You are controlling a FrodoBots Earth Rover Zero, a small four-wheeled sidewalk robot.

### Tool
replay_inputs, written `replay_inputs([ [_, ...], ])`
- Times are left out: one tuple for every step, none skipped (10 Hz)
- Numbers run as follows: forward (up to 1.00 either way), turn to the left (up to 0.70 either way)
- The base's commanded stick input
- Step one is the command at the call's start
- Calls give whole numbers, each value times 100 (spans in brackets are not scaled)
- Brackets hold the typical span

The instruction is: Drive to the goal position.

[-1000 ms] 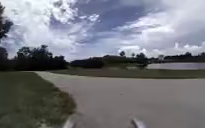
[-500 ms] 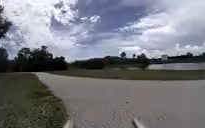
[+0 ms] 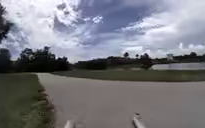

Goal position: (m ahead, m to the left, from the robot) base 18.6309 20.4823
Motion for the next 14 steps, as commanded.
replay_inputs([
  [70, 35],
  [70, 35],
  [70, 13],
  [70, 0],
  [70, 0],
  [70, 0],
  [70, 0],
  [70, 0],
  [70, 0],
  [70, 0],
  [70, 0],
  [70, 0],
  [70, 0],
  [70, 0],
])
